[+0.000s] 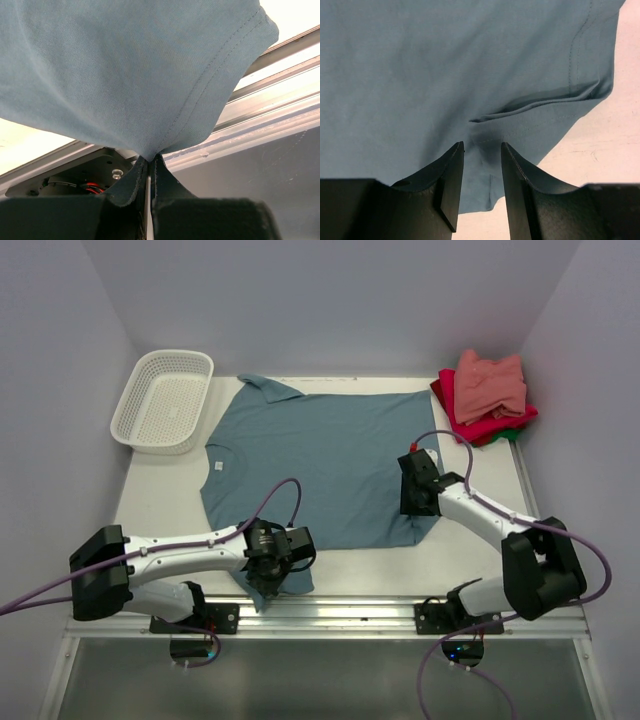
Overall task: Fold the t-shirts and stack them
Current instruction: Fold the tshirt
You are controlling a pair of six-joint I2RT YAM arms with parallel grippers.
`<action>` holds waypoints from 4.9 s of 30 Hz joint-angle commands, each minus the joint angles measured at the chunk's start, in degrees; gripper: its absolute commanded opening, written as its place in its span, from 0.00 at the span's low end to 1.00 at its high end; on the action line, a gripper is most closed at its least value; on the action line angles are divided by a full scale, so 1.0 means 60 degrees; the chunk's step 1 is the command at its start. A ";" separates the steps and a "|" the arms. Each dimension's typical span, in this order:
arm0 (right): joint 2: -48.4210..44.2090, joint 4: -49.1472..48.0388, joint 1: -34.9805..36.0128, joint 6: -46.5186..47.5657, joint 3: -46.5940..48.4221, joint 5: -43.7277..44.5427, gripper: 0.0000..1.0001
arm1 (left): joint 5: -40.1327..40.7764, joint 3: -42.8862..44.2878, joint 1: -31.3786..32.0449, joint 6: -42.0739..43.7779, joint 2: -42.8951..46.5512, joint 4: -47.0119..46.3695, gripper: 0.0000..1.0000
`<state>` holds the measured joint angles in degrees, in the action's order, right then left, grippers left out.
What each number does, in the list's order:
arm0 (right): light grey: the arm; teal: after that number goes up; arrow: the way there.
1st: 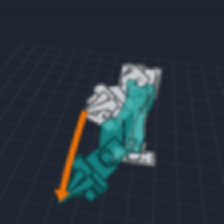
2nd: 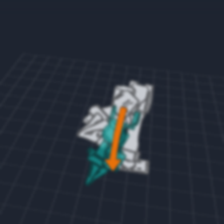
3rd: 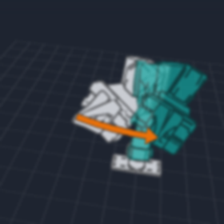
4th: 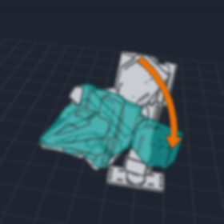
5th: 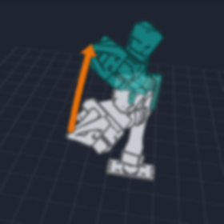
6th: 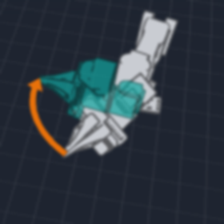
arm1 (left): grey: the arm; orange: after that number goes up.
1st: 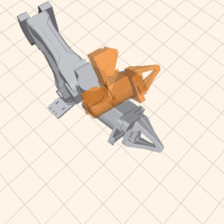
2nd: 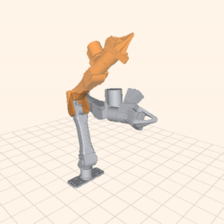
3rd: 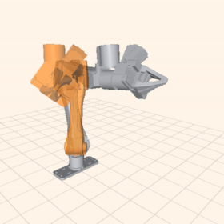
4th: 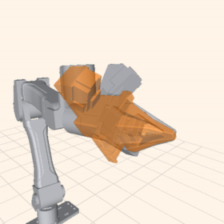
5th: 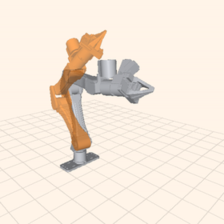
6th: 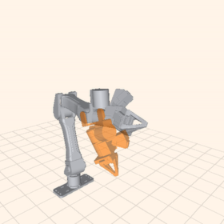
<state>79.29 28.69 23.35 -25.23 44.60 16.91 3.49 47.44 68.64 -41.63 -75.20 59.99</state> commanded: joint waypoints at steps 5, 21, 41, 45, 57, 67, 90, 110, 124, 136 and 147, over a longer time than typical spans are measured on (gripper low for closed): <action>0.0569 -0.0124 -0.0010 0.0119 0.0330 0.0053 0.39 | 0.0224 0.0208 0.0015 -0.0269 0.0287 0.0139 0.00; 0.1127 -0.0226 -0.0010 0.0133 0.0755 -0.0005 0.12 | 0.0269 0.0091 0.0015 -0.0225 0.0258 0.0022 0.01; -0.2567 0.2983 -0.0069 -0.1184 0.1414 0.3759 0.00 | 0.3400 0.1116 -0.1638 -0.0987 0.2350 0.0608 0.00; -0.1951 0.2720 -0.0186 -0.1331 0.1619 0.4096 0.00 | 0.4281 0.1234 -0.3086 -0.0608 0.2689 -0.0164 0.00; -0.0339 0.1328 -0.0889 -0.1258 0.2088 0.4038 0.00 | 0.4325 0.1908 -0.6356 0.1852 0.0742 -0.3374 0.00; 0.1681 0.0375 -0.1328 -0.1068 0.2965 0.3876 0.00 | 0.4633 0.2815 -0.6753 0.3040 -0.0532 -0.4533 0.00; 0.3367 0.0009 -0.2222 -0.0775 0.4211 0.3584 0.00 | 0.3843 0.5261 -0.7353 0.4565 -0.3052 -0.5032 0.00; 0.4041 0.0008 -0.2281 -0.0584 0.4988 0.3305 0.00 | 0.3359 0.4954 -0.7500 0.4462 -0.2512 -0.4329 0.00; 0.0473 0.0798 -0.2252 -0.0760 0.2676 0.2646 0.00 | 0.2319 0.3871 -0.7237 0.3599 -0.0287 -0.2806 0.00; -0.1217 0.1459 -0.2266 -0.0760 0.2001 0.2251 0.00 | 0.2188 0.2817 -0.6694 0.2866 0.0843 -0.2132 0.00; -0.0457 0.0830 -0.2266 -0.0834 0.1780 0.1958 0.00 | 0.2290 0.3076 -0.6562 0.2646 0.0977 -0.1782 0.00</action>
<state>74.06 35.70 10.07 -29.47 54.30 29.71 16.80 63.24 28.93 -24.53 -69.06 47.77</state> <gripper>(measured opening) 0.014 0.018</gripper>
